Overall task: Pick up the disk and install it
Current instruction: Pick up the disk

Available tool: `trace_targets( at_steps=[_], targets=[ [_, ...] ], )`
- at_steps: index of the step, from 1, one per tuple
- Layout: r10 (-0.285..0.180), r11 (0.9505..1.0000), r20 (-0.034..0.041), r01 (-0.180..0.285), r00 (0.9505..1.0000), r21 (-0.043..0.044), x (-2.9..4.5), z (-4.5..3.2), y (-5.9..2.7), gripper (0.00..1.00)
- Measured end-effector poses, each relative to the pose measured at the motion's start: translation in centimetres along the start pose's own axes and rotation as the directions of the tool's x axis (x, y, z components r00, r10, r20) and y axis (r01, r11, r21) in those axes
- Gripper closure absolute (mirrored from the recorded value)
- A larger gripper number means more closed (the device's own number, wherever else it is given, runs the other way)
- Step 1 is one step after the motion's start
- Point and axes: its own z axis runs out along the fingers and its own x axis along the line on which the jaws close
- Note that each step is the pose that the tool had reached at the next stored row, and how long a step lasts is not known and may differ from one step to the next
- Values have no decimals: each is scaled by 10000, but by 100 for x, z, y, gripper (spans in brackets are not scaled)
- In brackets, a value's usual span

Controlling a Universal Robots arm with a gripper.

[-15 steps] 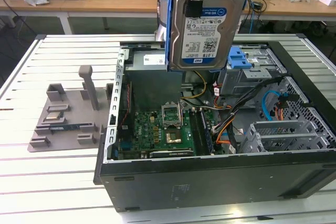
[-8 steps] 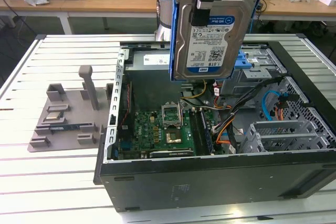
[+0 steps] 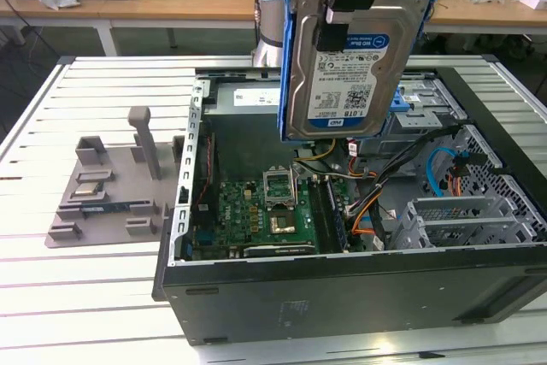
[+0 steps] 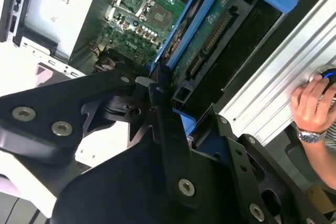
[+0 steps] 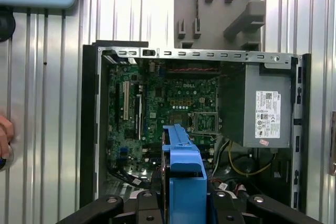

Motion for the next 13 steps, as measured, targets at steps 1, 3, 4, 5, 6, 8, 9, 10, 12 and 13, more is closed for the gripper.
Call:
trace_targets(
  at_steps=[1,3,4,5,6,8,9,10,12,13],
  targets=[
    [0,10000,1,0,10000,1,24,0,-1,63],
    [-3,10000,159,3,9999,4,130,-3,-5,63],
    [-3,10000,231,3,9997,6,176,-4,-5,63],
    [-4,10000,239,4,9997,7,202,-4,-5,63],
    [-4,10000,239,4,9997,7,222,-5,-4,63],
    [-4,10000,239,4,9997,6,278,-7,-3,63],
    [-4,10000,239,4,9997,6,298,-7,-3,63],
    [-4,10000,239,4,9997,6,321,-8,-3,63],
    [-3,10000,239,3,9997,7,399,-9,-1,63],
    [-3,10000,238,3,9997,6,445,-11,0,63]
  ],
)
